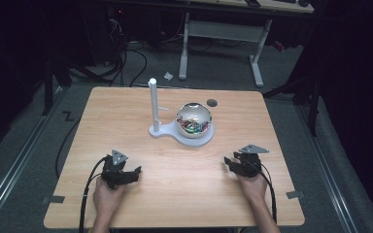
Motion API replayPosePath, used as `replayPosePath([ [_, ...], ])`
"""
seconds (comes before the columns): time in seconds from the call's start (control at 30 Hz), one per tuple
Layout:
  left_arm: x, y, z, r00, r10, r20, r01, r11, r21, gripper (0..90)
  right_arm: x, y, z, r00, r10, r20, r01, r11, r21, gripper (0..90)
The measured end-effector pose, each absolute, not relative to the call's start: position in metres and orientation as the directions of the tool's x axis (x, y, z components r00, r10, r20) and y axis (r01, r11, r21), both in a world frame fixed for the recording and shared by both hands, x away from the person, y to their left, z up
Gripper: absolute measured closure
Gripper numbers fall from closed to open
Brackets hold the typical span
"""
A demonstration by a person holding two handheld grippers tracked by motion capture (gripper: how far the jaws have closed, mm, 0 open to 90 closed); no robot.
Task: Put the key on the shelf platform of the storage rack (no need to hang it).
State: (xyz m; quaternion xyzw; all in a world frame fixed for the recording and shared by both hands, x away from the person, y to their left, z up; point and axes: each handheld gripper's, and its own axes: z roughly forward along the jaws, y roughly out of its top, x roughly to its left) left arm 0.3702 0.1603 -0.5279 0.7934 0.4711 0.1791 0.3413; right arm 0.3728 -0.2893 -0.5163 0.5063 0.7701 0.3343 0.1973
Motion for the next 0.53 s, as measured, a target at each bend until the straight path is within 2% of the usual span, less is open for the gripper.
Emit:
replayPosePath([
  [0.13, 0.3702, 0.1603, -0.5279, 0.492, 0.870, -0.037, 0.625, -0.323, 0.710, 21.5, 0.3736, -0.2869, -0.5194, -0.408, 0.913, 0.003, 0.648, 0.287, 0.705, 49.1],
  [0.53, 0.3700, 0.1603, -0.5279, 0.492, 0.870, -0.037, 0.626, -0.323, 0.710, 21.5, 0.3727, -0.2825, -0.5197, -0.400, 0.917, -0.007, 0.652, 0.290, 0.700, 43.7],
])
